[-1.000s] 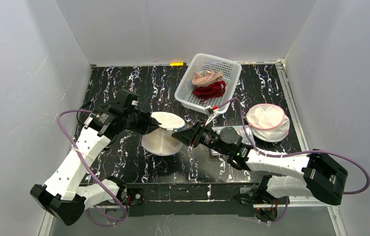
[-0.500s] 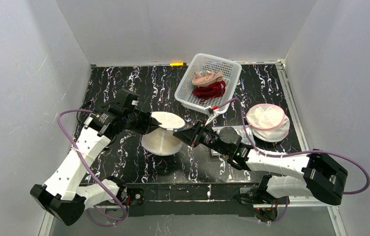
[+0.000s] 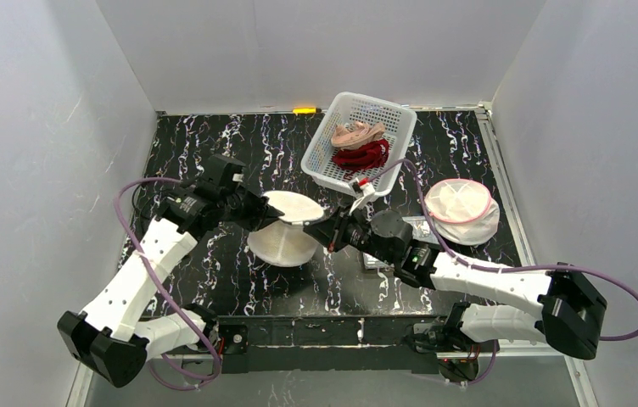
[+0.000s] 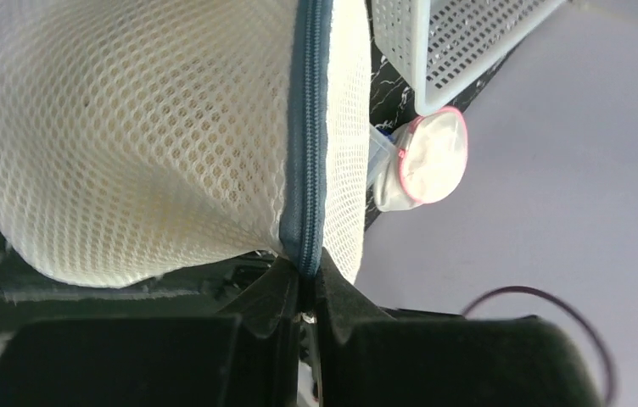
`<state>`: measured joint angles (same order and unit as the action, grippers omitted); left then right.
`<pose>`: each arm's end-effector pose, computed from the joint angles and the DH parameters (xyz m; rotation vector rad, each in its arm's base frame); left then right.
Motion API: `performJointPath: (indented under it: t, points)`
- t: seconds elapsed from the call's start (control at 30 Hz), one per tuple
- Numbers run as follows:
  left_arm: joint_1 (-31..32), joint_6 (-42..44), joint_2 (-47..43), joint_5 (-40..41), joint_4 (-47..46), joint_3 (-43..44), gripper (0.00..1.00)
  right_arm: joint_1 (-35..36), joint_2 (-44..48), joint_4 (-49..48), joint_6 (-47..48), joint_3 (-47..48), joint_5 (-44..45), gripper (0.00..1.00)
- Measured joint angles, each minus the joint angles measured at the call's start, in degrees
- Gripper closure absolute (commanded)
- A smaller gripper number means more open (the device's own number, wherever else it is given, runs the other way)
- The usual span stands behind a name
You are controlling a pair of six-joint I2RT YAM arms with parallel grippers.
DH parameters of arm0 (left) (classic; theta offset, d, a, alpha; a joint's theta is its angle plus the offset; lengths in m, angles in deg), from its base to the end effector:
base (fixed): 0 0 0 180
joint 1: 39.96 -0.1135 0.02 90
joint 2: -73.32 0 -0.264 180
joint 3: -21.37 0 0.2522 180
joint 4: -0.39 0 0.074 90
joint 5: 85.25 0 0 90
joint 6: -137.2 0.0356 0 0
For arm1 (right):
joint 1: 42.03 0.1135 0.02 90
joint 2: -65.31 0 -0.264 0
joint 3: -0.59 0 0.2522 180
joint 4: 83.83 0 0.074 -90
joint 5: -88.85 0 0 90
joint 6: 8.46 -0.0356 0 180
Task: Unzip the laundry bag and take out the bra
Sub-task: Unzip the laundry bag at the center of the board.
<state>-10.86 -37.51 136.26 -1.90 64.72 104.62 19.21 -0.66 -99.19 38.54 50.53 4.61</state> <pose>0.1859 -0.1082 0.3601 -1.1623 2.3421 -1.0120 0.1303 0.2300 0.2837 -0.1914 1.7407 1.3104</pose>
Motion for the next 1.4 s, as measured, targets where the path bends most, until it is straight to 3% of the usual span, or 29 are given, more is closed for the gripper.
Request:
performJointPath:
  t: [0.27,0.47,0.97,1.03,1.1,1.17,1.27,1.4]
  points:
    - [-0.02,15.15,1.36,-8.94,-28.76,-22.34,1.00,0.42,-0.07,19.69,12.31,3.56,4.13,0.99]
    - [-0.07,20.59,3.37,-14.34,-41.33,-26.12,1.00,1.11,1.16,24.46,16.26,2.21,6.40,0.99]
    - [-0.07,29.14,5.75,-17.18,-44.46,-26.10,1.00,1.49,3.26,27.28,17.66,-2.38,13.79,0.99]
    - [-0.07,29.64,6.21,-17.38,-44.11,-26.10,0.80,1.49,3.56,27.26,17.57,-2.97,13.55,0.99]
    - [-0.07,30.38,5.97,-17.40,-43.65,-26.10,0.50,1.60,3.87,27.26,17.44,-3.19,13.33,0.99]
    - [-0.07,30.84,5.16,-17.31,-42.42,-26.10,0.30,1.90,3.91,27.06,17.18,-3.19,13.18,0.99]
    - [-0.07,31.56,2.25,-16.61,-39.69,-26.18,0.22,2.40,3.91,26.14,15.91,-3.19,12.63,0.99]
    - [-0.07,31.65,-5.22,-14.51,-34.80,-27.04,0.18,3.30,3.85,24.44,14.05,-3.19,11.78,0.99]
